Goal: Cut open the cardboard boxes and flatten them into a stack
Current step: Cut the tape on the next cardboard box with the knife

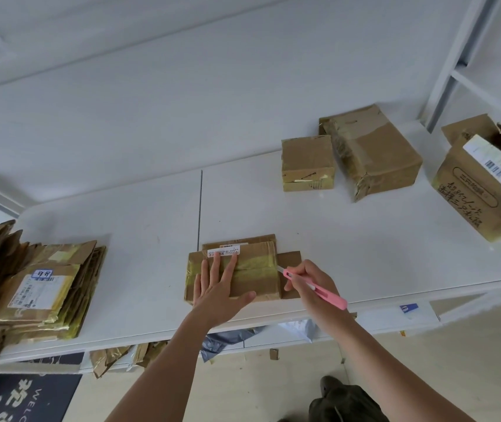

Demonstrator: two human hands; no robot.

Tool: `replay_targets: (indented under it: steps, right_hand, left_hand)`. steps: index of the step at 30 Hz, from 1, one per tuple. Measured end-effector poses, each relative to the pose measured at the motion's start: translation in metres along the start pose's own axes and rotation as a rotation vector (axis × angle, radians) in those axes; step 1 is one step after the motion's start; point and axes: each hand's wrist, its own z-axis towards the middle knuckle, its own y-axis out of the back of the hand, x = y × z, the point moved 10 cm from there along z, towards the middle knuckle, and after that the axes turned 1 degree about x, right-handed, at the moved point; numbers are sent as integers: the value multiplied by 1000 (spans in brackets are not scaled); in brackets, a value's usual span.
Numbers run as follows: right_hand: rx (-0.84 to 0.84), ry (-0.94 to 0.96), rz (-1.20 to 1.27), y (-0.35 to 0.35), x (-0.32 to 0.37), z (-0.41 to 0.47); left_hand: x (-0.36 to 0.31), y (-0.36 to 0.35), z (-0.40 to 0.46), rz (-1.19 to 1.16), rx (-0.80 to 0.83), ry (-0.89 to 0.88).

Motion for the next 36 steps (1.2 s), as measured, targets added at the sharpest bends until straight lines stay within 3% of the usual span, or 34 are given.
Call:
replay_targets:
  steps: [11, 13, 17, 19, 21, 25, 27, 30, 33, 36]
  right_hand:
    - [193, -5, -130, -1, 2, -20]
    - [122, 50, -171, 17, 5, -15]
    - [-133, 255, -652, 63, 15, 16]
    - [-68, 311, -931, 66, 6, 34]
    - [4, 237, -1141, 74, -15, 47]
    - [116, 64, -1354, 78, -37, 56]
    - [123, 28, -1350, 74, -26, 61]
    - [153, 166, -1093, 39, 21, 74]
    - [359, 225, -804, -30, 53, 80]
    - [633, 152, -918, -97, 28, 70]
  left_hand:
    - [1, 2, 1, -22, -7, 1]
    - [1, 2, 2, -36, -13, 3]
    - [1, 4, 0, -43, -63, 19]
    - [1, 6, -2, -38, -115, 20]
    - [0, 7, -3, -24, -165, 14]
    - [-1, 8, -7, -39, -189, 1]
    - [0, 9, -8, -80, -196, -11]
    - [1, 15, -9, -114, -224, -61]
    - [9, 23, -14, -100, -221, -94]
    - [44, 35, -22, -142, -270, 61]
